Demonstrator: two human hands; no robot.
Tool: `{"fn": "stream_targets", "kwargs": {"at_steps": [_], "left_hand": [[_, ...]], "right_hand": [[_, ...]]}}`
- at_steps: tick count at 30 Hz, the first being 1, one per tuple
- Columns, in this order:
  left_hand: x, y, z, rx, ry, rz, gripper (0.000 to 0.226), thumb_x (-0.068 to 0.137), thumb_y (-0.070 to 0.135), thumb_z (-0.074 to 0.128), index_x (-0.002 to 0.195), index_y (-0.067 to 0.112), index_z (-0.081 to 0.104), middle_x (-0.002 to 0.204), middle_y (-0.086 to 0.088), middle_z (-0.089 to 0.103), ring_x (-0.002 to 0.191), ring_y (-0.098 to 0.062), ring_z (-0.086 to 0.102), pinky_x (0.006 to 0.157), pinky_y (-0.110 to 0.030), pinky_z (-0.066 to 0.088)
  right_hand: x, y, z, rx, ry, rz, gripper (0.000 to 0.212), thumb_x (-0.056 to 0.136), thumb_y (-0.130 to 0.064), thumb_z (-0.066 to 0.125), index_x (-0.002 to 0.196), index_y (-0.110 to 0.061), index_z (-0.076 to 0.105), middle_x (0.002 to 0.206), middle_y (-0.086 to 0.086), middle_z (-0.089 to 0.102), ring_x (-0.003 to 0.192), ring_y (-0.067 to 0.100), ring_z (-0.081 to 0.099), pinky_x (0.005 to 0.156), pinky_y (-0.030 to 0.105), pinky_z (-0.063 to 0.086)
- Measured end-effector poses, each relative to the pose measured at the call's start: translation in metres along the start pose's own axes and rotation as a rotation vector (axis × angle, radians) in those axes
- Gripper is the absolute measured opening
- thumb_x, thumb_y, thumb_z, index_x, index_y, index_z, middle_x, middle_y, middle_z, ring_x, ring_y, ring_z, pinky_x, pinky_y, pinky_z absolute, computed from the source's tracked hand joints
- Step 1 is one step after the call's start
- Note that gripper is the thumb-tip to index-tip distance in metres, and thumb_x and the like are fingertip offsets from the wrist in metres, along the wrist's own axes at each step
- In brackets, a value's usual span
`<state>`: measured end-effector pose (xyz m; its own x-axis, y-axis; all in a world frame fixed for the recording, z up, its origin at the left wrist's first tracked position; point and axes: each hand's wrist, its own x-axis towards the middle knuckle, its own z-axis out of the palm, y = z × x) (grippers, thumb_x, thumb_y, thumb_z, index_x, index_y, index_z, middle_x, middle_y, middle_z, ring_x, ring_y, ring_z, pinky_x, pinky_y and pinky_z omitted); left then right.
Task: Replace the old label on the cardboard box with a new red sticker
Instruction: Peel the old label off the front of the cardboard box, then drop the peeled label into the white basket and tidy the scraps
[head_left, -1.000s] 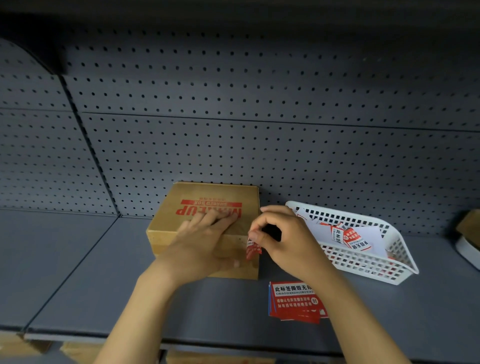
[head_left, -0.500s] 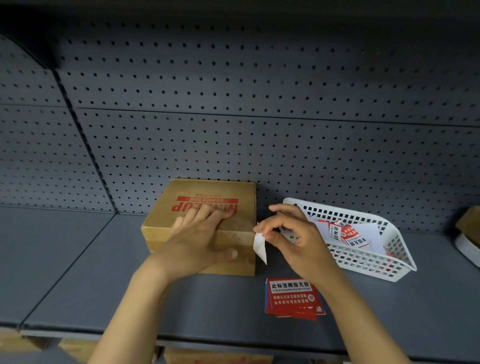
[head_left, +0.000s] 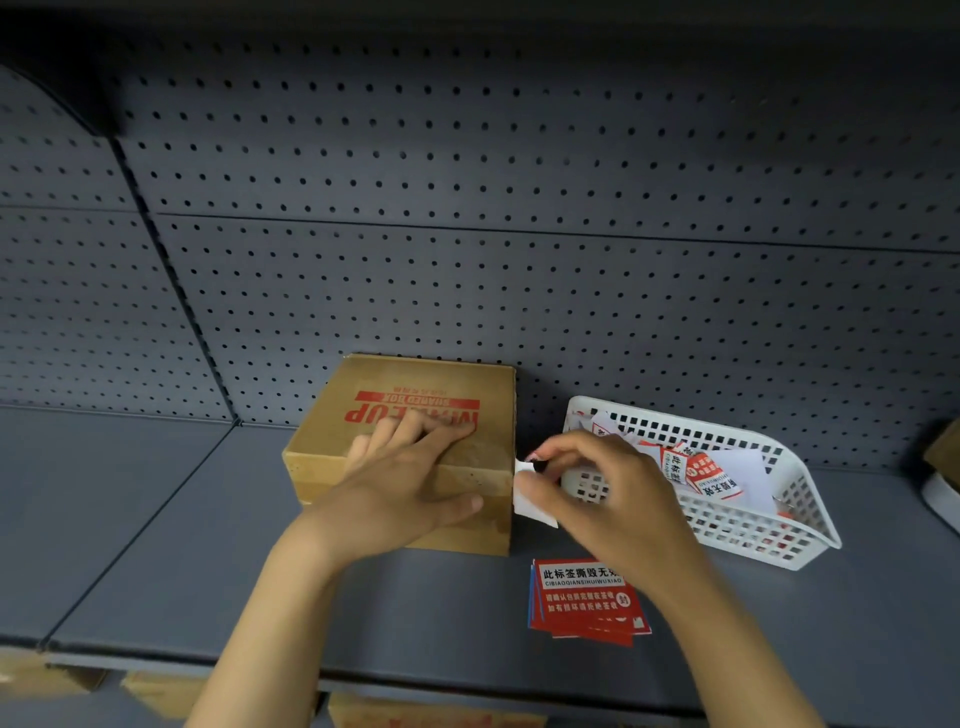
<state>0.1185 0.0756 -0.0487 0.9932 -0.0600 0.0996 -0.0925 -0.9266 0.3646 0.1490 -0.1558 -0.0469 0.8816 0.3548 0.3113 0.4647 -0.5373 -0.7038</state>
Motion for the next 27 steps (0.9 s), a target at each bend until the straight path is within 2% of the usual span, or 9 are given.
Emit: {"fn": "stream_targets", "kwargs": {"at_steps": [3,7,9,12,16,21,24,25,27], "left_hand": [[-0.001,0.002,-0.001,0.008,-0.002,-0.016,0.071,0.085,0.068,0.051,0.148,0.049,0.025,0.126,0.023,0.034,0.116,-0.005,0.026,0.099,-0.026,0.022],[-0.002,0.003,0.000,0.000,0.026,-0.032,0.066,0.087,0.067,0.050,0.147,0.049,0.029,0.122,0.022,0.036,0.114,-0.007,0.029,0.096,-0.028,0.023],[-0.002,0.002,0.000,-0.013,0.038,-0.030,0.064,0.087,0.066,0.050,0.146,0.048,0.032,0.120,0.021,0.037,0.113,-0.007,0.030,0.093,-0.027,0.023],[-0.002,0.003,-0.001,-0.015,0.023,-0.026,0.063,0.088,0.065,0.049,0.145,0.048,0.033,0.118,0.022,0.037,0.112,-0.006,0.030,0.091,-0.026,0.021],[0.004,0.013,-0.005,-0.090,0.037,-0.074,0.055,0.088,0.063,0.052,0.140,0.046,0.046,0.121,0.022,0.043,0.120,-0.006,0.032,0.095,-0.026,0.019],[0.017,0.061,-0.001,-0.447,0.225,-0.007,0.047,0.088,0.057,0.055,0.131,0.039,0.060,0.125,0.013,0.057,0.125,-0.009,0.047,0.107,-0.029,0.037],[0.020,0.100,-0.003,-0.856,0.057,0.007,0.044,0.092,0.041,0.063,0.135,0.030,0.059,0.118,0.022,0.063,0.110,0.011,0.059,0.094,-0.007,0.044],[0.022,0.107,-0.003,-0.995,-0.021,-0.004,0.043,0.092,0.035,0.065,0.133,0.027,0.061,0.115,0.019,0.068,0.106,0.010,0.063,0.093,-0.009,0.047],[0.027,0.112,0.001,-1.159,-0.081,-0.040,0.036,0.088,0.023,0.072,0.124,0.023,0.068,0.115,0.003,0.075,0.106,-0.009,0.071,0.095,-0.027,0.055]], "right_hand": [[-0.002,-0.004,0.009,-0.120,0.106,-0.003,0.023,0.076,-0.059,0.070,0.085,-0.037,0.070,0.077,-0.024,0.070,0.083,-0.003,0.065,0.072,0.029,0.055],[0.003,0.004,0.004,-0.056,0.085,0.082,0.013,0.080,-0.041,0.077,0.079,-0.028,0.078,0.076,-0.019,0.075,0.076,-0.004,0.068,0.073,0.029,0.058],[0.003,0.007,-0.007,0.019,0.083,0.154,0.008,0.081,-0.036,0.078,0.078,-0.028,0.079,0.076,-0.017,0.075,0.073,-0.002,0.068,0.073,0.024,0.055],[0.004,0.014,-0.040,0.314,0.272,0.268,0.007,0.085,-0.024,0.077,0.078,-0.024,0.076,0.074,-0.009,0.075,0.062,0.001,0.062,0.061,0.009,0.048],[0.006,0.023,-0.077,0.333,0.374,0.261,0.013,0.082,-0.026,0.080,0.075,-0.018,0.072,0.066,-0.017,0.069,0.060,-0.004,0.058,0.067,0.023,0.046],[-0.003,0.009,-0.078,0.449,0.290,0.175,0.011,0.084,-0.021,0.078,0.078,-0.014,0.073,0.070,-0.009,0.070,0.060,0.001,0.059,0.057,0.010,0.046],[-0.009,0.005,-0.076,0.467,0.196,0.143,0.009,0.085,-0.019,0.076,0.079,-0.013,0.074,0.074,-0.004,0.072,0.067,0.001,0.063,0.061,0.010,0.047],[-0.010,0.003,-0.076,0.470,0.179,0.136,0.007,0.085,-0.017,0.077,0.080,-0.012,0.074,0.075,-0.002,0.073,0.068,0.003,0.064,0.061,0.011,0.049],[-0.012,0.001,-0.075,0.475,0.199,0.132,0.006,0.083,-0.014,0.078,0.079,-0.013,0.074,0.074,-0.002,0.074,0.067,0.003,0.065,0.060,0.013,0.050]]}}
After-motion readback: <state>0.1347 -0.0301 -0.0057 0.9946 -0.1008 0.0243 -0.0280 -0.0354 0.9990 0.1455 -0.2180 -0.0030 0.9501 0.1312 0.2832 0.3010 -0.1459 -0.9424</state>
